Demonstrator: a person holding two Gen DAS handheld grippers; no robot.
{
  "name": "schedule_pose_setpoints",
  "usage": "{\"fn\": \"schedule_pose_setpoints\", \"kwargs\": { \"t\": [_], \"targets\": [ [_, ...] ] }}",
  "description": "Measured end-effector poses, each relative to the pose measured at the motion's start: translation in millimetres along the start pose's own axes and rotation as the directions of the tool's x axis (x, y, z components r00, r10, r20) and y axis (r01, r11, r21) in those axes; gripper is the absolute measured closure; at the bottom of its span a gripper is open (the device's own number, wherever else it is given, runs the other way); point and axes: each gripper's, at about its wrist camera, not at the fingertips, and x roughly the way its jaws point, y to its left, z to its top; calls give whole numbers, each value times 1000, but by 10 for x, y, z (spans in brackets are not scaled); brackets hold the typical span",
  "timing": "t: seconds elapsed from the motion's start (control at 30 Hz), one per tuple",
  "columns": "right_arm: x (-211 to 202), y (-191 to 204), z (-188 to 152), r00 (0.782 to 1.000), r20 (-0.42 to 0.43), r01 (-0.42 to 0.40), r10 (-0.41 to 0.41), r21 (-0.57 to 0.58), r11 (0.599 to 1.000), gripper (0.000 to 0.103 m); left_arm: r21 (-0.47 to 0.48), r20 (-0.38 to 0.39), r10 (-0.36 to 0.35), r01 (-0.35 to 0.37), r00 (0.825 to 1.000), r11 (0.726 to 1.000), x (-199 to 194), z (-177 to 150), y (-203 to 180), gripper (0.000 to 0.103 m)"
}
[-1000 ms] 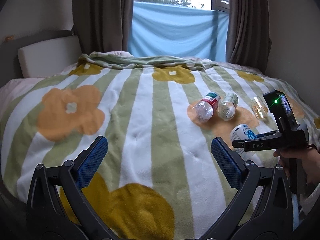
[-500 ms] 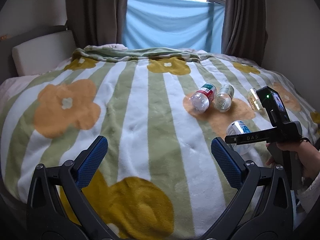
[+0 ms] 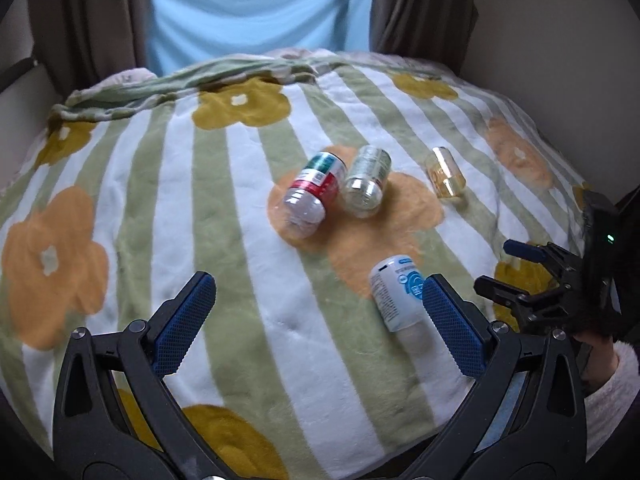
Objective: Flip cup upside down
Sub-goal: 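Move the left gripper to the standing white bottle and grasp it while the right gripper withdraws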
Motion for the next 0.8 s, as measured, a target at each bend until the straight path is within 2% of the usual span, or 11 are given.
{"fn": "schedule_pose_setpoints", "kwargs": {
  "t": [0.1,0.17,0.23,0.3,0.37,0.5,0.6,0.7,0.8],
  "targets": [
    [-257,-96,-79,991,130,4,-3,-10,1000,0,33,-135,-13,18,991,999,403,248,-301,0],
    [-361,-147,-130,984,177,9,-4,-23,1000,0,58,-225,-3,17,974,998,696,350,-492,0],
    [-449,-222,-155,978,210,-4,11,-30,1000,0,51,-336,-10,29,942,998,1025,417,-638,0],
    [-509,-294,-180,971,237,-34,42,-40,999,0,11,-436,-24,32,899,999,1332,441,-704,1],
    [-560,-360,-217,965,257,-43,57,-59,997,0,-23,-504,-31,23,863,999,1572,432,-725,2],
    [-566,-418,-295,960,275,-32,54,-87,996,0,-49,-591,-26,-4,806,999,1949,352,-770,9],
    [-527,-496,-332,960,273,-36,59,-88,995,0,-106,-646,-60,-11,761,994,2138,235,-730,13],
    [-496,-555,-351,959,276,-45,67,-85,995,0,-137,-669,-73,-26,739,990,2256,139,-694,21],
    [-468,-604,-369,957,279,-62,81,-76,995,0,-149,-677,-78,-32,732,988,2331,79,-688,30]
  ]
}}
